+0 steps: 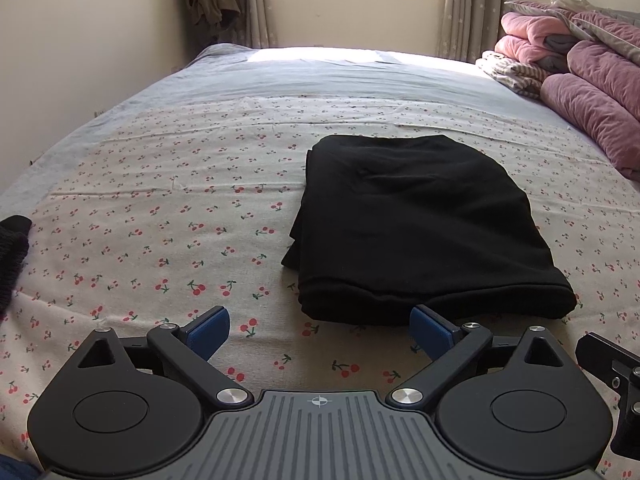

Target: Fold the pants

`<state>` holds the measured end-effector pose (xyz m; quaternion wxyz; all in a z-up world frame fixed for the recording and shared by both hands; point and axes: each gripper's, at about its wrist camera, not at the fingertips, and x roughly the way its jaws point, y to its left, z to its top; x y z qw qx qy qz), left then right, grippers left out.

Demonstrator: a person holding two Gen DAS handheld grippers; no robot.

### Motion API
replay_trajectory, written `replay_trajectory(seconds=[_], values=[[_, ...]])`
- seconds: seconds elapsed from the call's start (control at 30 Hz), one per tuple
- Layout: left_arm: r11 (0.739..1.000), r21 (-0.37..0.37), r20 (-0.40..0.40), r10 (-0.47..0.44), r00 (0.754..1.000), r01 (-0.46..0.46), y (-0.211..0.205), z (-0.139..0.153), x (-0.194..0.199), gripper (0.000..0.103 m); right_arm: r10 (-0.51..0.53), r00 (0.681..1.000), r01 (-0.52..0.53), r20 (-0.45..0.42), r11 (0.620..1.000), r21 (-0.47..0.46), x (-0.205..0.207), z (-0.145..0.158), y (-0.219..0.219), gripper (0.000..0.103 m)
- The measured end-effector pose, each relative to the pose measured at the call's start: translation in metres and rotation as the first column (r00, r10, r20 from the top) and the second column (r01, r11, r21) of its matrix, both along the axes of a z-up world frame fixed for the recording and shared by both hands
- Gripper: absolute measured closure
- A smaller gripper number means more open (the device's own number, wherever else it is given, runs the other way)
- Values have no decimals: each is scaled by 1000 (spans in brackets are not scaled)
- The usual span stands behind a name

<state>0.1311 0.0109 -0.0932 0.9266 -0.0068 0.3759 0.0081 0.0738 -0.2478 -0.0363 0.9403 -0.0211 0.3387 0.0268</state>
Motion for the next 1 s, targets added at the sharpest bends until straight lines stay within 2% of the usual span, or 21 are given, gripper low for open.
replay_trajectory(seconds=[1.0], values=[[999,42,-9,-22,1000,22,-10,-1,-4,0,-24,1000,24,-8,1000,7,2,-1,-2,12]])
